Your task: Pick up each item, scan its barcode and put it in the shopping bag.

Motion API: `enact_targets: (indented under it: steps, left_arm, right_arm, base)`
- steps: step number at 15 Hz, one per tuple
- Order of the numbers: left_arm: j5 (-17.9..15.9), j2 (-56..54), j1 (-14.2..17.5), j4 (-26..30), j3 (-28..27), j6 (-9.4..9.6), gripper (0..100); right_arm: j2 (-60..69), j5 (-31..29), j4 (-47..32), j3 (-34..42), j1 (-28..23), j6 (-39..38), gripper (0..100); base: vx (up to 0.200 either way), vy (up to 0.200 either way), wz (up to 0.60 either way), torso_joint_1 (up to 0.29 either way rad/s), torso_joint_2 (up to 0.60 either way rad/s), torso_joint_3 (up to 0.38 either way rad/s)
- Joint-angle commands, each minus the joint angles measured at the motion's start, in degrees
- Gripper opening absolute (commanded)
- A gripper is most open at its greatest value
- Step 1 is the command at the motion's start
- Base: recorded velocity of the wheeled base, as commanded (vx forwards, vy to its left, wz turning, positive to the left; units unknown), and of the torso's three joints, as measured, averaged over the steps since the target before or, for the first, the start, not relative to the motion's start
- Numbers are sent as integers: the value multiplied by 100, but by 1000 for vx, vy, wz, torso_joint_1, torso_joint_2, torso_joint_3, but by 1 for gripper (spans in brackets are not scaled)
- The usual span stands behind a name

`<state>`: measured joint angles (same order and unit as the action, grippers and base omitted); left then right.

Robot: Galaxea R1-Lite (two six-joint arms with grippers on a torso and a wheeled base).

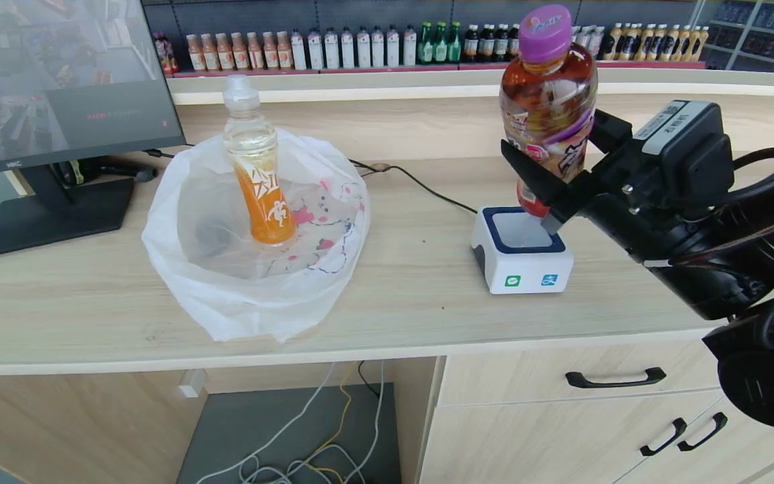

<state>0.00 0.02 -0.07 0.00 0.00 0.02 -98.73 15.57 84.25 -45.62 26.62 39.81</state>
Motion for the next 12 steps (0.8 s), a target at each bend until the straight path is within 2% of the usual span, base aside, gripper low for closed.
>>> enact_targets:
  steps: [1,5,7,12]
  left_arm:
    - [-9,-2,-1,0,0,6,100]
    - [0,-2,7,0,0,6,100]
    - [0,-2,-1,0,0,-2,100]
    - [0,-2,-1,0,0,-2,100]
  right_arm:
    - [-138,465,4,-228,-439,229,0]
    - [-322,1572,-172,-826,-755,422,0]
    - [-480,1897,-181,-1239,-861,501,0]
    - [-612,2416,-137,-650,-852,1459,0]
  base:
    - [0,0,0,0,0,0]
    - [0,0,0,0,0,0]
    - [0,0,0,0,0,0]
    - [0,0,0,0,0,0]
